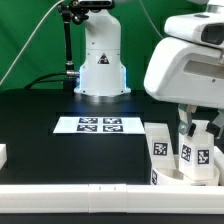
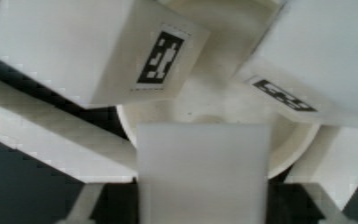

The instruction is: Assemble stool

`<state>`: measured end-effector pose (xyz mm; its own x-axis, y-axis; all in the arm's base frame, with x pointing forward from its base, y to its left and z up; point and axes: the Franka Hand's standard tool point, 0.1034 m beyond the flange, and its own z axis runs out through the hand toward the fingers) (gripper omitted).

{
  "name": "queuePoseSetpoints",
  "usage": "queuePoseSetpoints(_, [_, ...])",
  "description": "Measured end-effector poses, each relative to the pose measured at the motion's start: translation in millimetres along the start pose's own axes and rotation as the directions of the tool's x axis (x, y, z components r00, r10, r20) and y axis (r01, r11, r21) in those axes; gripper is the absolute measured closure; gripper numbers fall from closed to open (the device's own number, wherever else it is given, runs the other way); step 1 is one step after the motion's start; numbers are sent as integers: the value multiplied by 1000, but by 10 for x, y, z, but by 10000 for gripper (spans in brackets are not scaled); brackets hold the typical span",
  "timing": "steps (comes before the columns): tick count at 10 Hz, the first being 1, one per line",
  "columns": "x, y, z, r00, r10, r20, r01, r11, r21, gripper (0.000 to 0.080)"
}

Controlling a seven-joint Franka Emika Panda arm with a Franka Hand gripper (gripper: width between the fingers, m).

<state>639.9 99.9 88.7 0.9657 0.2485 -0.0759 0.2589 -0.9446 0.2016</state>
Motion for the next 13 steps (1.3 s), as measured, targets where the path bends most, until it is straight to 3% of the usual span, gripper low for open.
queuePoseSetpoints(4, [0,-2,-1,960,278,0,-278,960,1,465])
queuePoseSetpoints(5, [-10,12,8,917,398,12,-398,917,23,465])
queuePoseSetpoints(6, [-16,31,14,858,513,24,-514,857,44,465])
queuePoseSetpoints(10, [43,-33,13,466,880,89,-880,452,146,465])
queuePoseSetpoints(11, [62,-50,5,403,910,99,-909,386,154,465])
queuePoseSetpoints(13, [67,-63,0,275,954,119,-956,258,140,465])
